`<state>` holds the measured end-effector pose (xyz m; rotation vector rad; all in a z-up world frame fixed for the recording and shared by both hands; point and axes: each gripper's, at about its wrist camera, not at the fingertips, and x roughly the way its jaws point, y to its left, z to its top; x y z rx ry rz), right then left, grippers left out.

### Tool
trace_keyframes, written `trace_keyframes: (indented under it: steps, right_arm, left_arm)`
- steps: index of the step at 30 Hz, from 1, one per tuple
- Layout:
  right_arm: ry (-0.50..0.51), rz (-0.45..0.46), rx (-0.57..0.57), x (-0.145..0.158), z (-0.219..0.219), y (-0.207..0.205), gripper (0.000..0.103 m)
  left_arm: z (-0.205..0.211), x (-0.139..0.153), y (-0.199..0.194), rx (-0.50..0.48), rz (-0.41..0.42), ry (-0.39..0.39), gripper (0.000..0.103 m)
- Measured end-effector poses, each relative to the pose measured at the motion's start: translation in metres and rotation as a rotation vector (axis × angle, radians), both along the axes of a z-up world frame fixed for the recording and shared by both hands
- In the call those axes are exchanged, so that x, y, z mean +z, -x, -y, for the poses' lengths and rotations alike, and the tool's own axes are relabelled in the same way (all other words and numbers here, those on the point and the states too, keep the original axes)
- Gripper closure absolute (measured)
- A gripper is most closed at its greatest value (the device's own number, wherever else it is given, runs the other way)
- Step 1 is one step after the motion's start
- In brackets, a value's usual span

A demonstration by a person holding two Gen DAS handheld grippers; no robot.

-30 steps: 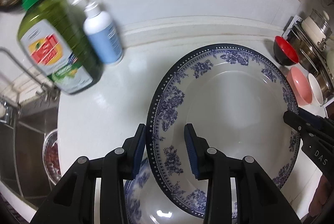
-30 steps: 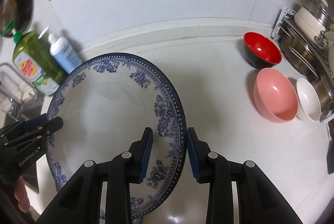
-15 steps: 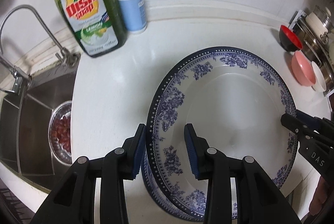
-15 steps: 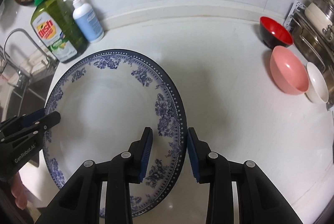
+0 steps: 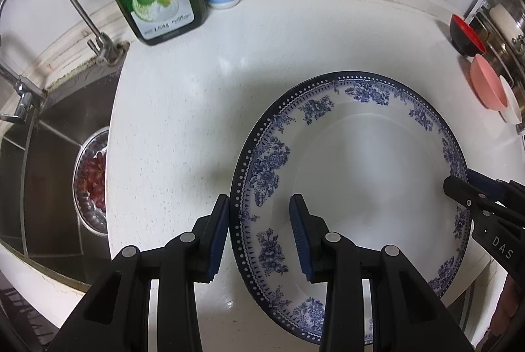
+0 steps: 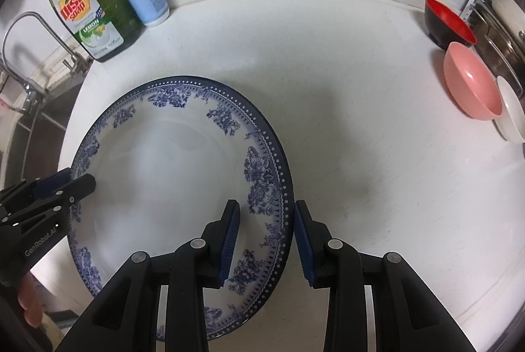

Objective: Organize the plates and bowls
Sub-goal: 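Lower the small plate onto the plate stack and open both grippers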

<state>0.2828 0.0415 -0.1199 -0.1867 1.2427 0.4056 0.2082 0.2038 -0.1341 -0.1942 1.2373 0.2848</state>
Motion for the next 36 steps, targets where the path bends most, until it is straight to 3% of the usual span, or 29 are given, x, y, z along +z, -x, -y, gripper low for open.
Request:
trace_keyframes:
  steps: [11,26,36]
  right_arm:
    - [0.028,-0.049,0.002,-0.013,-0.004,-0.002,0.068]
    - [0.058,-0.019,0.003,-0.015,-0.011,0.000,0.065]
    - [0.006,0.016,-0.027,0.000,-0.001,0.001,0.062]
  left_arm:
    - [-0.003,-0.015,-0.002,-0.004,-0.032,0.010,0.066]
    - [-0.005,-0.023,-0.002,-0.023,-0.047,0.046,0.066]
    - [0.002,-0.002,-0.002,-0.075,0.034,-0.007,0.044]
